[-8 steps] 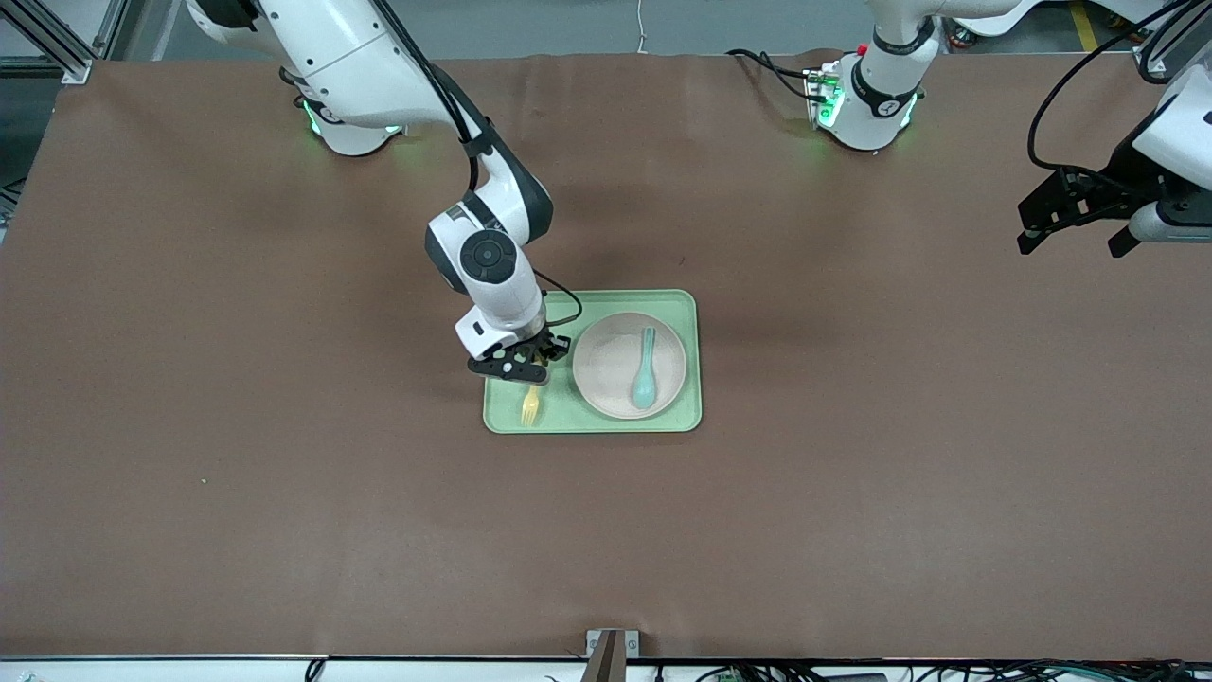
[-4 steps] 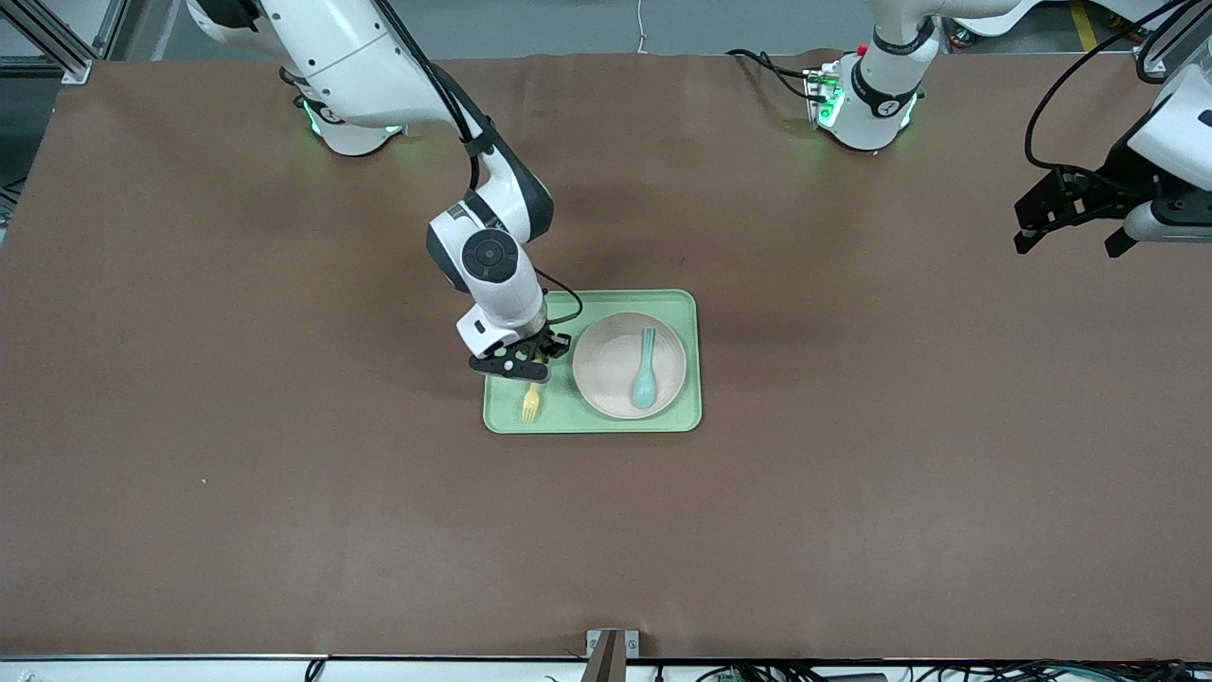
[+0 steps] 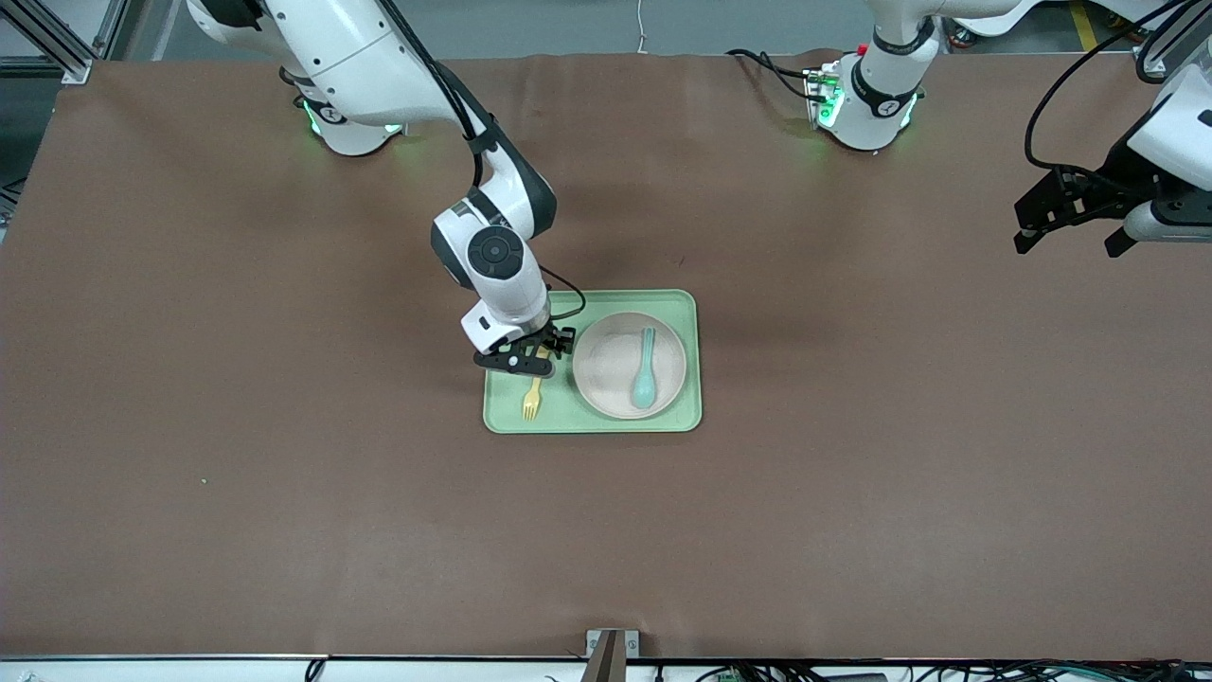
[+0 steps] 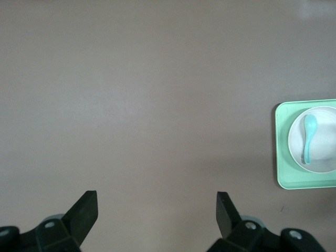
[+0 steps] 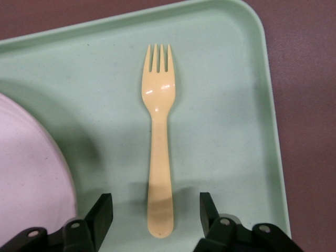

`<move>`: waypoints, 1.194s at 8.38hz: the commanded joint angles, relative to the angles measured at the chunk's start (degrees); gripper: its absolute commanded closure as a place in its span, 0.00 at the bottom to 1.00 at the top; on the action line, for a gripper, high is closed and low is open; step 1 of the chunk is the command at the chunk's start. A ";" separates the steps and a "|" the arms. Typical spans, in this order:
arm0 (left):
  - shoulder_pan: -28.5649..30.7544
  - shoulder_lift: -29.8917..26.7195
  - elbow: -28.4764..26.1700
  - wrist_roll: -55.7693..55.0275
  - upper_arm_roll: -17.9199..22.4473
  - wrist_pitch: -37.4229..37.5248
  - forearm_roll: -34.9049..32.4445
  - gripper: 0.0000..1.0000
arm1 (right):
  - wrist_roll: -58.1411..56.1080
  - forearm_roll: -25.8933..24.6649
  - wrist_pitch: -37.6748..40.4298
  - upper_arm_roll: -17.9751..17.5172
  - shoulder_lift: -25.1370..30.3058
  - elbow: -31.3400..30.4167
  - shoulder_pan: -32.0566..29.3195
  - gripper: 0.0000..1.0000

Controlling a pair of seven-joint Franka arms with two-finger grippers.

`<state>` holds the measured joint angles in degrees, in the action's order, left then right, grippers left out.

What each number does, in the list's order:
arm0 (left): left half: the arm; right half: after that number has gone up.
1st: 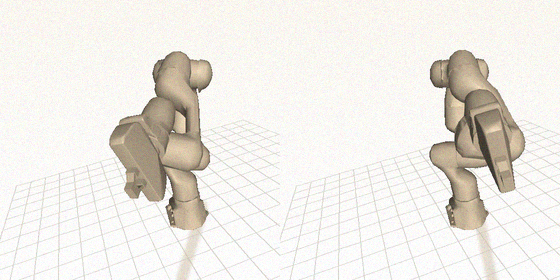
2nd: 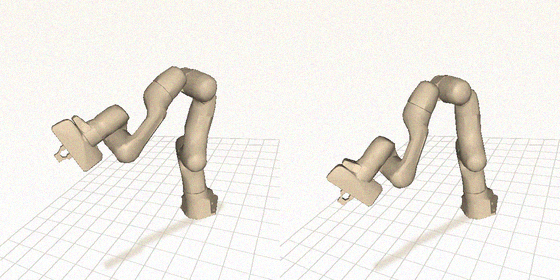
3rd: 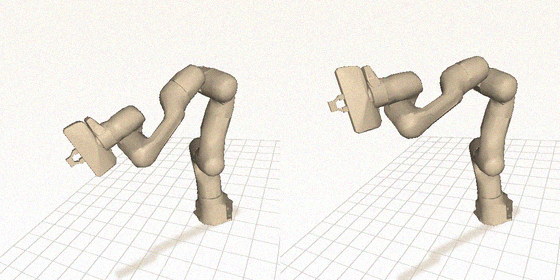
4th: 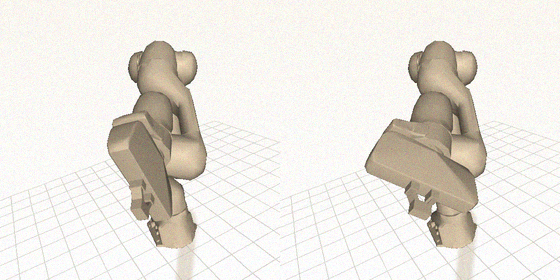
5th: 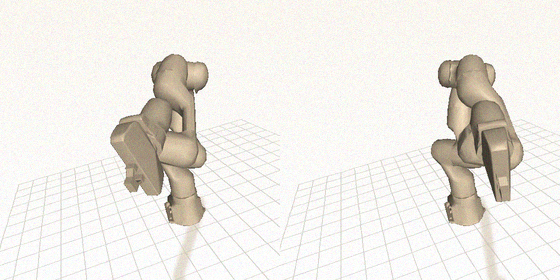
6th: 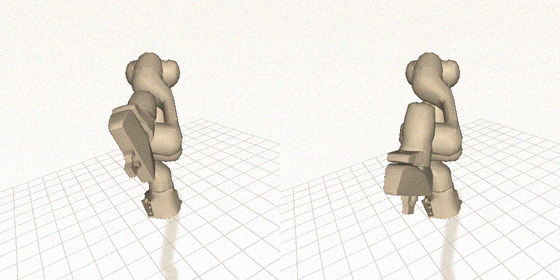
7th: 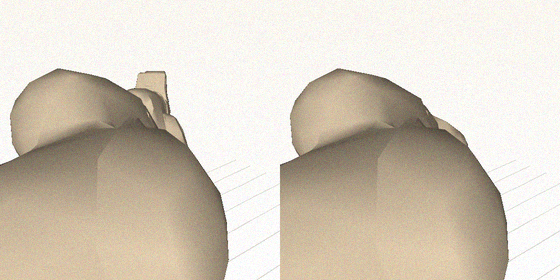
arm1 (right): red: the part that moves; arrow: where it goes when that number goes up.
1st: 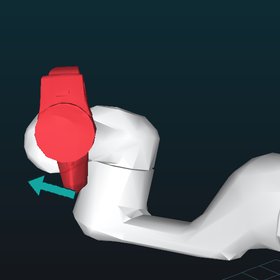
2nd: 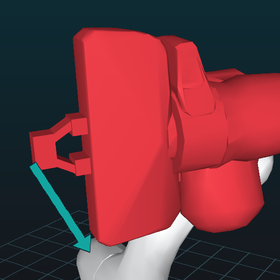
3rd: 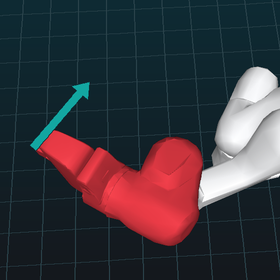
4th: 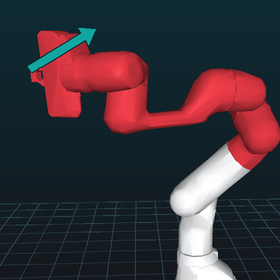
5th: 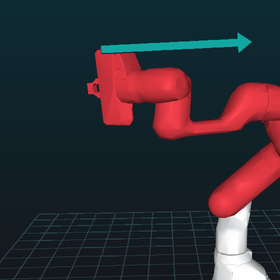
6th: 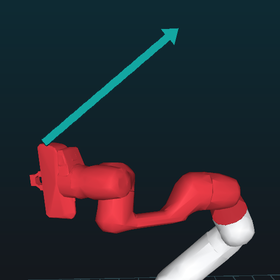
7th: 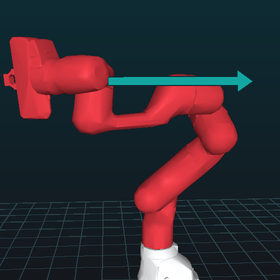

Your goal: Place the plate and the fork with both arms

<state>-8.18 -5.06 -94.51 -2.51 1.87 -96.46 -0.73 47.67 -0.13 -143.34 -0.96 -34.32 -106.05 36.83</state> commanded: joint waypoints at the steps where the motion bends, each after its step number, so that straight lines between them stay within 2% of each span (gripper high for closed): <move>1: -0.08 0.05 1.25 -0.56 -0.28 1.36 0.55 0.01 | -2.04 0.49 8.37 -0.10 8.09 -0.39 -3.93 0.22; 2: 0.01 0.05 1.26 -0.56 -0.55 1.45 0.55 0.01 | -7.02 0.49 13.91 -0.18 13.43 -0.38 -6.92 0.22; 3: 0.01 0.05 1.17 -0.56 -0.55 1.45 0.55 0.01 | -8.63 0.49 15.88 -0.19 17.75 -0.38 -9.12 0.23; 4: 0.01 0.05 1.25 -0.56 -0.55 1.45 0.55 0.01 | -10.13 0.57 17.12 -0.27 20.84 -0.30 -11.49 0.23; 5: 0.01 -0.04 1.17 -0.56 -0.55 1.45 0.55 0.01 | -14.15 1.62 21.74 -0.19 23.48 0.31 -14.39 0.23; 6: 0.01 -0.04 1.25 -0.56 -0.55 1.45 0.55 0.01 | -22.11 4.33 26.40 0.08 25.51 1.71 -17.98 0.23; 8: 0.01 -0.04 1.25 -0.56 -0.55 1.45 0.55 0.01 | -36.72 5.93 42.54 0.25 26.23 10.20 -25.11 0.22; 9: 0.01 -0.04 1.26 -0.56 -0.55 1.45 0.55 0.01 | -38.52 5.33 45.40 0.43 27.71 12.60 -27.05 0.18; 10: 0.01 -0.04 1.26 -0.56 -0.55 1.45 0.55 0.01 | -44.80 5.32 46.56 0.34 30.16 12.89 -30.99 0.18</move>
<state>-8.22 -5.08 -94.36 -2.54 1.48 -96.37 -0.72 7.00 4.47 -98.12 0.35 -6.53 -93.08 8.91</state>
